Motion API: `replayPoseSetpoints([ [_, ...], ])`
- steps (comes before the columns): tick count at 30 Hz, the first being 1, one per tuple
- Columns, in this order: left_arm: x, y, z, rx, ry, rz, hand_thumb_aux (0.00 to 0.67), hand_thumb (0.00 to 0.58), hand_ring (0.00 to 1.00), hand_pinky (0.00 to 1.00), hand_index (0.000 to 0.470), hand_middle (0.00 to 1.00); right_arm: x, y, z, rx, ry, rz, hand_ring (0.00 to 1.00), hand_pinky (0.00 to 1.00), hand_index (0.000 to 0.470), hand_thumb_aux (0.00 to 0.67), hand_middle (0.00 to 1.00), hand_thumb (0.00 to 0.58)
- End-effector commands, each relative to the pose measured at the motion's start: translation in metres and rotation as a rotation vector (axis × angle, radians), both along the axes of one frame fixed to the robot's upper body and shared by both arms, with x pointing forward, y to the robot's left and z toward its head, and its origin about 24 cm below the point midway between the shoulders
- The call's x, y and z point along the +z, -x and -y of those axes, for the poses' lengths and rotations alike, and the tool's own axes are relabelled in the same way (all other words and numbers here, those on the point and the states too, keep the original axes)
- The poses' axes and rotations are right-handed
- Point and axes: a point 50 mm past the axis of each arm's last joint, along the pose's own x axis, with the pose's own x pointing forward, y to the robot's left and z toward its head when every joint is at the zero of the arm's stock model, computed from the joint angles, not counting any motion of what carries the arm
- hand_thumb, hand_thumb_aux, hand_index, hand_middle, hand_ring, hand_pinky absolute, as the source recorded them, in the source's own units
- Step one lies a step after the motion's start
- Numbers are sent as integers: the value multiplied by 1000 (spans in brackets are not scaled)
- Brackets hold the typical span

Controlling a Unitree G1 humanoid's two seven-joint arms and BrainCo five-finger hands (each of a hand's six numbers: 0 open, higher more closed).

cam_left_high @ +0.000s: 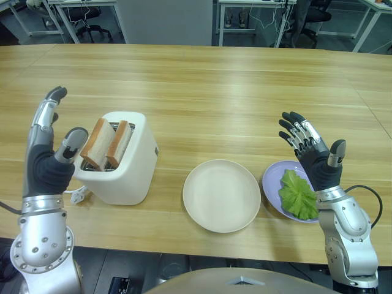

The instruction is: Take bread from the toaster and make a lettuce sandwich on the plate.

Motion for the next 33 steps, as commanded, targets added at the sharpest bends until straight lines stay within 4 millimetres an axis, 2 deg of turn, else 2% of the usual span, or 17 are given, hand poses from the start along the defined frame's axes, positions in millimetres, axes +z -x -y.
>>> replayPoseSetpoints([
  [1,-10,-4,2,-51,100,-38,0,0,0,0,0,0,2,2,-2,7,10,11,0,0,0,0,0,0],
  [8,-16,-6,7,-91,162,-59,0,0,0,0,0,0,3,2,-2,13,15,17,0,0,0,0,0,0],
  [12,-17,-6,18,-206,316,-48,0,0,0,0,0,0,4,1,-1,10,17,24,0,0,0,0,0,0],
  [14,-18,-7,7,-133,304,-56,0,0,0,0,0,0,4,1,-1,11,19,28,0,0,0,0,0,0],
  [16,-19,-8,-14,29,126,-109,0,0,0,0,0,0,5,1,-2,13,21,31,0,0,0,0,0,0],
  [18,-21,-11,-33,178,-138,-206,0,0,0,0,0,0,5,1,-2,13,23,32,0,0,0,0,0,0],
  [21,-35,-17,-49,294,-420,-372,0,0,0,0,0,0,5,1,-1,13,24,34,0,0,0,0,0,0],
  [26,-52,-23,-63,380,-643,-538,0,0,0,0,0,0,8,1,-2,20,24,40,0,0,0,0,0,0],
  [33,-65,-31,-60,338,-732,-672,0,0,0,0,0,0,11,3,-1,25,30,46,0,0,0,0,0,0],
])
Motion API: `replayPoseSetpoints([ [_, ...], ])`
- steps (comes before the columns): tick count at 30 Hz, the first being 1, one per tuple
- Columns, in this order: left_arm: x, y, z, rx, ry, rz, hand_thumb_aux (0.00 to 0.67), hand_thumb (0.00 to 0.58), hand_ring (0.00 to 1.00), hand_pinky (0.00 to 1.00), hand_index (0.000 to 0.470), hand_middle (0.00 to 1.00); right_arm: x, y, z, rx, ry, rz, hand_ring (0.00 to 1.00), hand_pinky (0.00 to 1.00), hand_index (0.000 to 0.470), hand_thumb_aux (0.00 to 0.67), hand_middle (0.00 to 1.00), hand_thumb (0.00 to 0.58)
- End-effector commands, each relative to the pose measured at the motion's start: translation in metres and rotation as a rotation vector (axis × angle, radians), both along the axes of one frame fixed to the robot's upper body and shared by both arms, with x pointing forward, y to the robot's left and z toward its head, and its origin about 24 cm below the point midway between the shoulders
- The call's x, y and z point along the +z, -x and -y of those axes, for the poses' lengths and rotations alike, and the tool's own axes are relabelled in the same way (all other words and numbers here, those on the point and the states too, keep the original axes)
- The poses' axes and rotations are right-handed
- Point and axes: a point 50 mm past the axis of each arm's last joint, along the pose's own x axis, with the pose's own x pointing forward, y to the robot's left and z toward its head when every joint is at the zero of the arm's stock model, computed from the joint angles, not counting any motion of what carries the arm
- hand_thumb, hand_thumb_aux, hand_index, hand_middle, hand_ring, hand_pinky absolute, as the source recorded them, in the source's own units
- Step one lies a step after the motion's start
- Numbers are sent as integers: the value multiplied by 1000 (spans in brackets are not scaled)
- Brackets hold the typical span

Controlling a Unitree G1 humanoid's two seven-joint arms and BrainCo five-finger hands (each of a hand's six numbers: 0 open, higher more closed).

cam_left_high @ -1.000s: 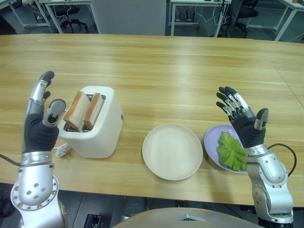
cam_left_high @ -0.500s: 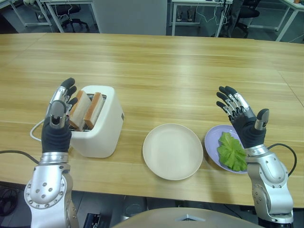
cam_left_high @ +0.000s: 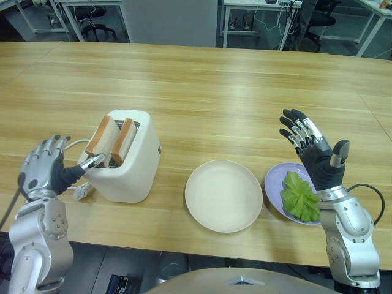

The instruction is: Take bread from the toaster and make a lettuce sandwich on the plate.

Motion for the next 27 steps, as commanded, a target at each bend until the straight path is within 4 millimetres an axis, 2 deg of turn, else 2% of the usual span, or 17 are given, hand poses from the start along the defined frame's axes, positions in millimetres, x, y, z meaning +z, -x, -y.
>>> replayPoseSetpoints([
  [1,-7,-3,4,-15,-7,-74,0,0,0,0,0,0,5,2,0,12,13,10,0,0,0,0,0,0],
  [9,-7,1,12,-36,-38,-91,0,0,0,0,0,0,8,8,1,13,18,10,0,0,0,0,0,0],
  [13,-3,-1,17,-62,-37,-42,0,0,0,0,0,0,9,9,1,15,18,8,0,0,0,0,0,0],
  [14,-1,-2,18,-72,-34,-30,163,248,0,0,112,0,9,10,1,15,18,8,0,0,0,0,0,0],
  [15,0,-4,20,-84,-29,-18,163,248,0,0,112,0,9,10,1,16,18,7,0,0,0,0,0,0],
  [16,2,-6,22,-101,-24,8,541,559,0,0,372,0,10,10,1,16,18,7,0,0,0,0,0,0],
  [17,4,-7,23,-111,-21,26,541,559,0,0,372,0,10,10,1,17,18,6,0,0,0,0,0,0],
  [18,6,-7,25,-117,-17,43,670,580,0,0,460,0,10,10,1,19,18,6,0,0,0,0,0,0],
  [27,1,-13,25,-124,79,110,670,580,0,0,460,0,12,10,0,34,28,1,0,0,0,0,0,0],
])
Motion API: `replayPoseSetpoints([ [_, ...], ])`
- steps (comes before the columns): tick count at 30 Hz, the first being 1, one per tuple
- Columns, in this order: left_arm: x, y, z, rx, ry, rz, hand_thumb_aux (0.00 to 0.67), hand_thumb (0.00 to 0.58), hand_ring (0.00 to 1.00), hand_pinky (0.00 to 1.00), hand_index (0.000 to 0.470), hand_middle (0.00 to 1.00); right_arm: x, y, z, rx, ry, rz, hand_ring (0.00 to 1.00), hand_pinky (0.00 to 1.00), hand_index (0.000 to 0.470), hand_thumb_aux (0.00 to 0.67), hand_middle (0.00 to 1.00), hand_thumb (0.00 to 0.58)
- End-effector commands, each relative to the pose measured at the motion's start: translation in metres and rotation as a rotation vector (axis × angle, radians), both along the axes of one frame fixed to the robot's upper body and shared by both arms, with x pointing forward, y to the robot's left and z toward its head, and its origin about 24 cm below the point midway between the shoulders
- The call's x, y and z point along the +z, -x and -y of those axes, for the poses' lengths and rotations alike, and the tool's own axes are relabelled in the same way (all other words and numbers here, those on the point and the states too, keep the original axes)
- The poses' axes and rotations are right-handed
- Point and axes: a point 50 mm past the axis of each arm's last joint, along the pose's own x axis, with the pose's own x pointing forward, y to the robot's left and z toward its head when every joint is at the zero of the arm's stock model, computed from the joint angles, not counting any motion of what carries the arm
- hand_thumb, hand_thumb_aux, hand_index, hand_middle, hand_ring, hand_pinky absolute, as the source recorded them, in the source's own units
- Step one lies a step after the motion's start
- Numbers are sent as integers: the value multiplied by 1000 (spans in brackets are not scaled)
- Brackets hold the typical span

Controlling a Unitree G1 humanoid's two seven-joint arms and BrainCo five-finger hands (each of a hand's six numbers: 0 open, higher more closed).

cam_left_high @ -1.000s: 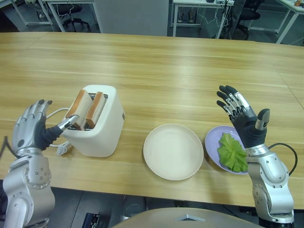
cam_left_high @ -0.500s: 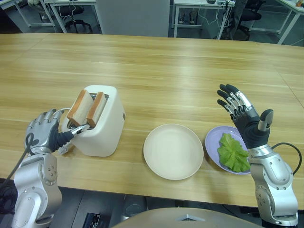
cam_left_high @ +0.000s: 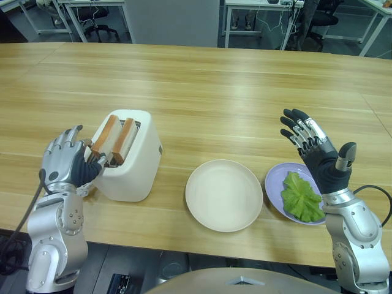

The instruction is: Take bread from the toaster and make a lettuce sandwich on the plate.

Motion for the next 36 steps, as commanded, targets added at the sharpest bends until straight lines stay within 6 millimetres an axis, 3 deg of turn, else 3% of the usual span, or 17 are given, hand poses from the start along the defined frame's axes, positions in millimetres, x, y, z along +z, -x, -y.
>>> replayPoseSetpoints([
  [1,-5,-2,-1,-1,62,14,670,580,35,35,460,35,3,1,1,8,5,-3,0,0,0,0,0,0],
  [2,-5,-2,-1,-1,85,32,670,580,110,110,460,110,3,1,1,8,6,-3,0,0,0,0,0,0],
  [7,0,-3,0,-11,266,165,670,580,212,212,460,212,2,1,1,10,9,-5,0,0,0,0,0,0],
  [8,1,-3,0,-14,298,189,670,580,439,439,460,439,2,1,1,10,9,-5,0,0,0,0,0,0],
  [9,2,-3,0,-17,324,212,670,580,549,549,460,549,2,1,1,10,9,-5,0,0,0,0,0,0],
  [10,3,-4,0,-23,353,235,670,580,549,549,460,549,2,1,1,10,9,-5,0,0,0,0,0,0],
  [12,5,-5,1,-37,418,288,670,580,855,855,460,855,2,1,1,10,10,-4,0,0,0,0,0,0],
  [14,9,-7,2,-53,458,343,670,580,1000,1000,460,1000,2,1,0,11,11,-2,0,0,0,0,0,0],
  [26,30,-15,2,-119,619,600,670,580,1000,1000,460,1000,3,0,0,22,22,10,0,0,0,0,0,0],
  [36,50,-10,0,-182,674,709,670,580,1000,1000,460,1000,4,-2,0,30,32,20,0,0,0,0,0,0],
])
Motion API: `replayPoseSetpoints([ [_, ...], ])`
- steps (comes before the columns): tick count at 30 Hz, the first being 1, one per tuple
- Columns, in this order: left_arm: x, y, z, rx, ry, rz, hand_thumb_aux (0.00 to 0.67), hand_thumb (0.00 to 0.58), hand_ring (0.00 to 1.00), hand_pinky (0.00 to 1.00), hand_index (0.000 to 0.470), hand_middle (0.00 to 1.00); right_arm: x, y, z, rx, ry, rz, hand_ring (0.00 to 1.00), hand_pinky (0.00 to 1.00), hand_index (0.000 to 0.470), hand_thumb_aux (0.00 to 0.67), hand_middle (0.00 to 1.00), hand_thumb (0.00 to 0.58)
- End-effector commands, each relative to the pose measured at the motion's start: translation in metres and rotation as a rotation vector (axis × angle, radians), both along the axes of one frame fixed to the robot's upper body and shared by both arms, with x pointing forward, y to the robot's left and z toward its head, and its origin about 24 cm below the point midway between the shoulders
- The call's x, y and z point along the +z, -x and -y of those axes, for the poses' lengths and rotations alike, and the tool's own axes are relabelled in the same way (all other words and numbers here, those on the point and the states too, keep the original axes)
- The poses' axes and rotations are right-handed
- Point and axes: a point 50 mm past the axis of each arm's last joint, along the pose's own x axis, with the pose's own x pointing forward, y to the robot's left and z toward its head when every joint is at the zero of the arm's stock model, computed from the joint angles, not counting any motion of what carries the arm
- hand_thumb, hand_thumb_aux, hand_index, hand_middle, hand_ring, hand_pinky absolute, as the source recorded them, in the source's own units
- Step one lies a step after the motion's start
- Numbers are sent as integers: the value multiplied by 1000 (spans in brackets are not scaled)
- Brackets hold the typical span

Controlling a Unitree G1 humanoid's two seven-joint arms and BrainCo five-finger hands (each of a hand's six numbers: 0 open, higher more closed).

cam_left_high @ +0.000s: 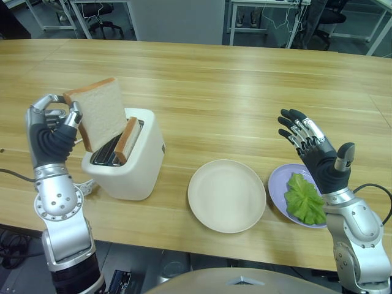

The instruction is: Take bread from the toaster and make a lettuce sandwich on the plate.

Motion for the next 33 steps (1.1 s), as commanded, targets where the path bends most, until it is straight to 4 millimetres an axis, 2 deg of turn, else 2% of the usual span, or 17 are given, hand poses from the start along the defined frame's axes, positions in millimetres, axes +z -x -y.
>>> replayPoseSetpoints([
  [1,10,5,0,-11,10,44,670,580,1000,1000,460,1000,1,-2,2,6,18,6,0,0,0,0,0,0],
  [5,24,9,9,-99,81,103,670,580,1000,1000,460,1000,2,-2,2,8,24,11,0,0,0,0,0,0],
  [11,47,15,42,-313,174,149,670,580,1000,1000,460,1000,7,-6,6,8,80,50,0,0,0,0,0,0],
  [17,56,15,79,-539,273,119,670,580,1000,1000,460,1000,13,-13,15,-33,309,154,0,0,0,0,0,0],
  [21,42,11,111,-696,369,14,670,580,1000,1000,460,1000,15,-16,24,-72,496,251,0,0,0,0,0,0],
  [25,16,8,138,-775,448,-131,670,580,1000,1000,460,1000,18,-18,32,-110,664,347,0,0,0,0,0,0],
  [28,-11,7,157,-804,479,-269,670,580,1000,1000,460,1000,17,-19,39,-121,841,404,0,0,0,0,0,0],
  [33,-56,10,174,-794,494,-456,670,580,1000,1000,460,1000,5,-25,59,-117,1184,405,0,0,0,0,0,0],
])
